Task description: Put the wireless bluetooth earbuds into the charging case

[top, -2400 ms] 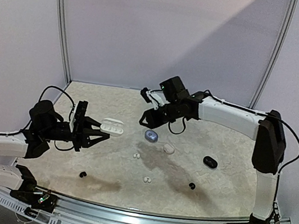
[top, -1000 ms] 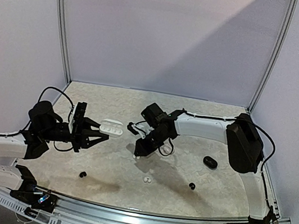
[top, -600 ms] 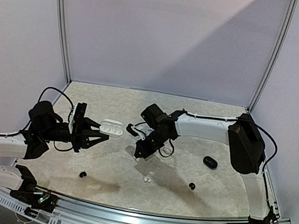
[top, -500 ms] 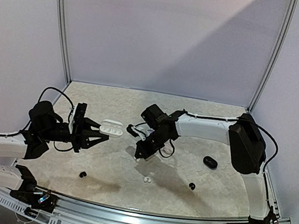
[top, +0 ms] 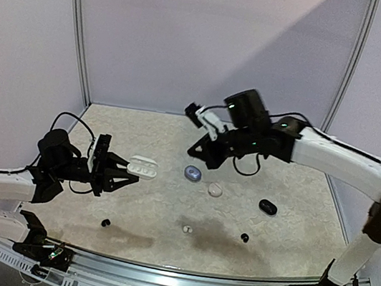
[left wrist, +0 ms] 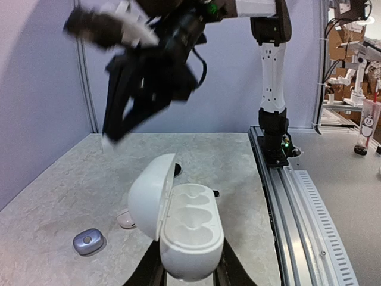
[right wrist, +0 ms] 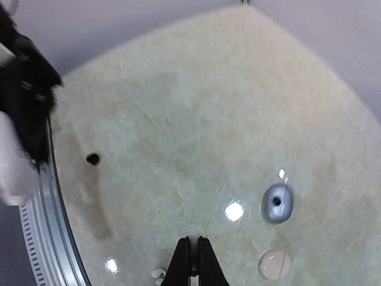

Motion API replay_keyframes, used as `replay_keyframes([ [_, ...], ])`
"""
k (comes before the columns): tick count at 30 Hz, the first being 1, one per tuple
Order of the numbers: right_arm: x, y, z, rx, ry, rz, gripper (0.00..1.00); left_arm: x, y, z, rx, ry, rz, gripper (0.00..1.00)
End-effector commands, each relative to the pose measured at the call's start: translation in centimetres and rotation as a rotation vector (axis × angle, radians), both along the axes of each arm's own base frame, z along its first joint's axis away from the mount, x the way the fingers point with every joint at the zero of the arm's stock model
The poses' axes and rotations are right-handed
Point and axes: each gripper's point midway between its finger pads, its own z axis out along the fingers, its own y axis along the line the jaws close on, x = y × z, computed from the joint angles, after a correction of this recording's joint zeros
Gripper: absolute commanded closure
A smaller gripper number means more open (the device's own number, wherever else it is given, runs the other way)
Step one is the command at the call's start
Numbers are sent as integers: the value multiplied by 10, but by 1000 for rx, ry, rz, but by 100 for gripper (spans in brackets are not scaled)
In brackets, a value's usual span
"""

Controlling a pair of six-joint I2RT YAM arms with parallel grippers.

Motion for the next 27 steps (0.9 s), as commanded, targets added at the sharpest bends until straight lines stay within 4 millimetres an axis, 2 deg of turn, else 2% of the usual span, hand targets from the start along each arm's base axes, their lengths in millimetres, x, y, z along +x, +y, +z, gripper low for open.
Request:
replay_keyframes([
  [1, -36, 3, 121, 308, -352, 145, 100, -9, -2, 2, -2, -60, -62, 100],
  [2, -50, 5, 138, 354, -415, 193, 100, -10, -3, 3, -1, -71, -70, 100],
  [5, -94, 16, 159, 413, -500, 357, 100, -13, -5, 5, 0, -88, -88, 100],
  [8, -123, 33, 155, 383, -526, 474, 100, -16, -7, 5, 2, -97, -104, 100],
  [10, -133, 43, 143, 318, -525, 506, 100, -17, -8, 4, 3, -99, -110, 100],
  [14, -132, 60, 102, 149, -516, 535, 100, -19, -9, 4, 3, -99, -116, 100],
  [18, -126, 64, 78, 71, -507, 532, 100, -20, -10, 5, 3, -100, -121, 100],
  [27, -116, 64, 59, -2, -531, 513, 100, -21, -10, 4, 4, -105, -126, 100],
])
